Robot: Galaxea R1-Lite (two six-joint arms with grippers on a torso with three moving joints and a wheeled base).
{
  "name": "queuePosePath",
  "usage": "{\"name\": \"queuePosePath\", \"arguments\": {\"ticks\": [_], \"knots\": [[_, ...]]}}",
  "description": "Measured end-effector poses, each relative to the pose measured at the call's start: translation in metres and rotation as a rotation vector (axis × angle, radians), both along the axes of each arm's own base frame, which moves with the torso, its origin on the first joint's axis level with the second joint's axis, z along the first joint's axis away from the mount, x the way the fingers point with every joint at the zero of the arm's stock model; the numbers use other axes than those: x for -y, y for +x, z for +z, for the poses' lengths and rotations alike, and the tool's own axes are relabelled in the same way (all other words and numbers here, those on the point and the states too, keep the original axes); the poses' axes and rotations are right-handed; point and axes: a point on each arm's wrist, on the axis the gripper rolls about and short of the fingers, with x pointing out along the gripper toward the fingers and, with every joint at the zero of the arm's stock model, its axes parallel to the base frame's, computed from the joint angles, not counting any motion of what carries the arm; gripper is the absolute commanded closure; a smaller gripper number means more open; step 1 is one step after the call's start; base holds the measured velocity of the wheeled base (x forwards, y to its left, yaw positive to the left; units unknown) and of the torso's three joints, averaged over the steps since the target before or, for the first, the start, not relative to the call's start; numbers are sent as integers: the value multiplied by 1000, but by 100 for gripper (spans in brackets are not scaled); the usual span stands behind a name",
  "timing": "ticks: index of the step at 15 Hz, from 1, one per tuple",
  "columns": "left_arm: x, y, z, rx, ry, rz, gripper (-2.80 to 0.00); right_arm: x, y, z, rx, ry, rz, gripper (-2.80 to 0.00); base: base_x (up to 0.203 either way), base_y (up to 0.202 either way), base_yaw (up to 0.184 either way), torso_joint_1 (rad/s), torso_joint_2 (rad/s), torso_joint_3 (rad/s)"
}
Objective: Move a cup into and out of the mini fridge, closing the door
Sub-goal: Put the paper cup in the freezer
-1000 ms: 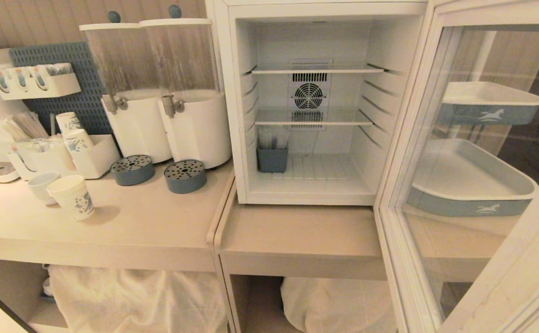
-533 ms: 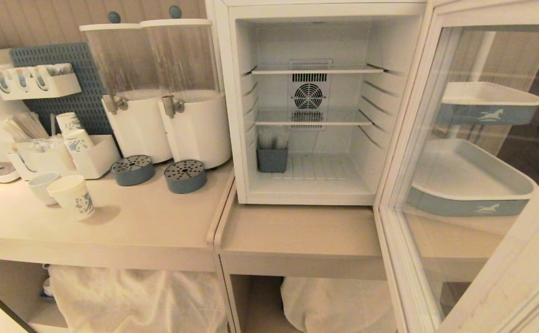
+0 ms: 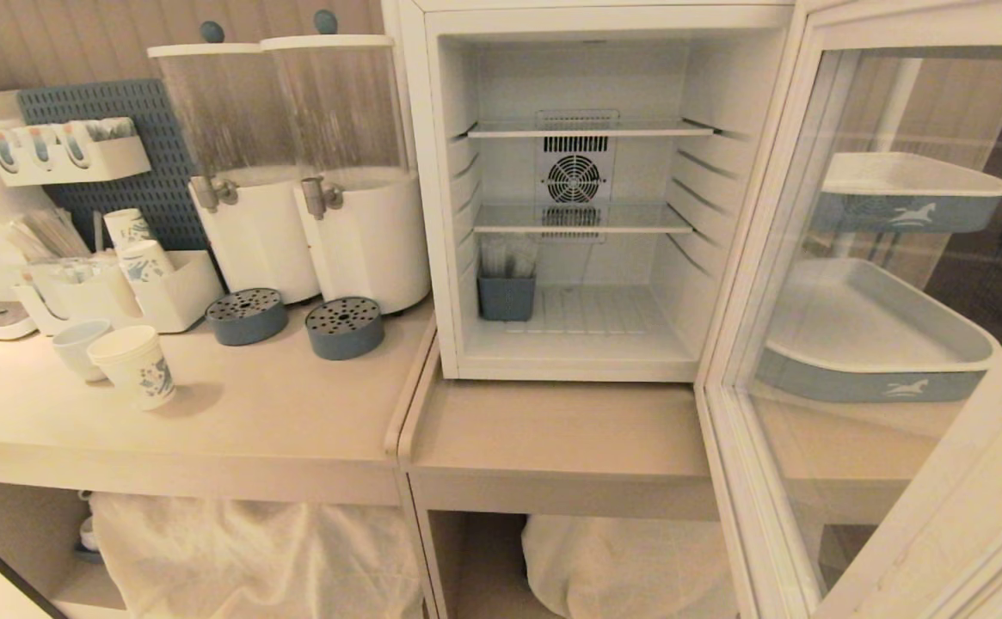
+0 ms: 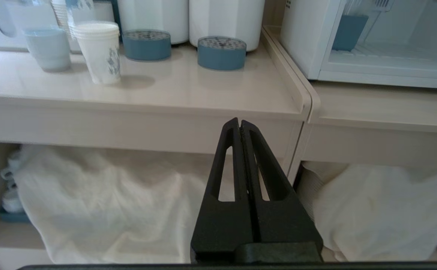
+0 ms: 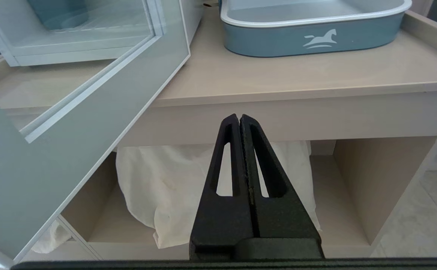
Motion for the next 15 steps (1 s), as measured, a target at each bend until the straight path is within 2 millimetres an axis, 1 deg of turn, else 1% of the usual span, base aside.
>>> {"name": "queuePosePath", "arguments": {"ticks": [4,5,12,15], "knots": [[0,0,-1,-6,-3,4,0,0,0,0,0,0,0,0,0,0,0,0,0,0],[0,0,-1,-6,-1,4,0,0,0,0,-1,0,0,0,-93,0,0,2,7,2],[0,0,-2,-7,-3,4,0,0,0,0,0,0,0,0,-184,0,1,3,1,1],[0,0,-2,-8,-5,1,0,0,0,0,0,0,0,0,0,0,0,0,0,0]]}}
